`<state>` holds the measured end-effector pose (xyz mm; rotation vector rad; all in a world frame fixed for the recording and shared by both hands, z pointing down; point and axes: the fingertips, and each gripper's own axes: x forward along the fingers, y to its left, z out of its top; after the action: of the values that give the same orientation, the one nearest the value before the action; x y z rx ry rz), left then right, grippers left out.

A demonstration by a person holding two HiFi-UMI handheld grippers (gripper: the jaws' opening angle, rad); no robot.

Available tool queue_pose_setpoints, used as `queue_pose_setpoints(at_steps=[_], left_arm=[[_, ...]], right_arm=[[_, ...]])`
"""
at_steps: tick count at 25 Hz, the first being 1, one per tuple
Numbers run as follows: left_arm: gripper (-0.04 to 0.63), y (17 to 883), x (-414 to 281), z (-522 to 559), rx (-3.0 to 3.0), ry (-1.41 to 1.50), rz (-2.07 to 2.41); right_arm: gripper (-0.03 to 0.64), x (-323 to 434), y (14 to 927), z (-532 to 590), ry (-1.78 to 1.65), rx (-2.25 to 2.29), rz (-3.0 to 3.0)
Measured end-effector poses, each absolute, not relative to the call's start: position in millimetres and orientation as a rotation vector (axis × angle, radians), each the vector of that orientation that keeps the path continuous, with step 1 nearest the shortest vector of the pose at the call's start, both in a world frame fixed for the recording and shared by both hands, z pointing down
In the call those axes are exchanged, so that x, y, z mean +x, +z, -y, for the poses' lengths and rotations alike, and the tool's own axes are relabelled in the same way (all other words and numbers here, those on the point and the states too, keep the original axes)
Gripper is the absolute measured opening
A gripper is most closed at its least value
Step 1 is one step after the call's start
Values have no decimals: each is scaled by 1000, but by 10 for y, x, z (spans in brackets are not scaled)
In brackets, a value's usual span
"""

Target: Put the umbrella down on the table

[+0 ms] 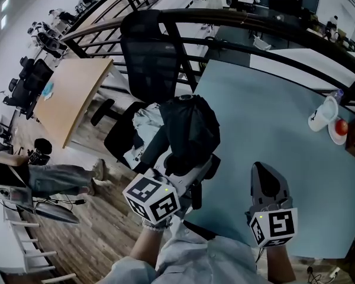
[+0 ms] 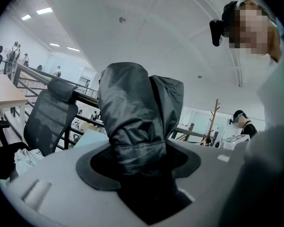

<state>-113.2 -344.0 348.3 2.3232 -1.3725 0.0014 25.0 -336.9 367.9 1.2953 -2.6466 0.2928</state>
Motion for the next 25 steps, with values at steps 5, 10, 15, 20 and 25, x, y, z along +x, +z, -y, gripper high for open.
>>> queue_pose_setpoints(at_steps=[5, 10, 15, 20, 25], left_arm=[[272, 3550, -1187, 3719, 2333, 42, 1342], [272, 3687, -1239, 4022, 2339, 90, 1291], [272, 3878, -1276, 4368, 2329, 134, 1232], [272, 4051, -1307, 4725, 2317, 180, 1203], [272, 4248, -1295, 5103, 2277, 170, 1154]], right_arm=[[-9, 273, 3747, 3501, 321, 1363, 2612], [-9, 228, 3828, 3590, 338, 1409, 2576], [-9, 175, 3884, 3675, 357, 1431, 2544], [-9, 164, 3953, 3777, 367, 1445, 2513], [-9, 158, 4094, 3891, 401, 1441, 2490]])
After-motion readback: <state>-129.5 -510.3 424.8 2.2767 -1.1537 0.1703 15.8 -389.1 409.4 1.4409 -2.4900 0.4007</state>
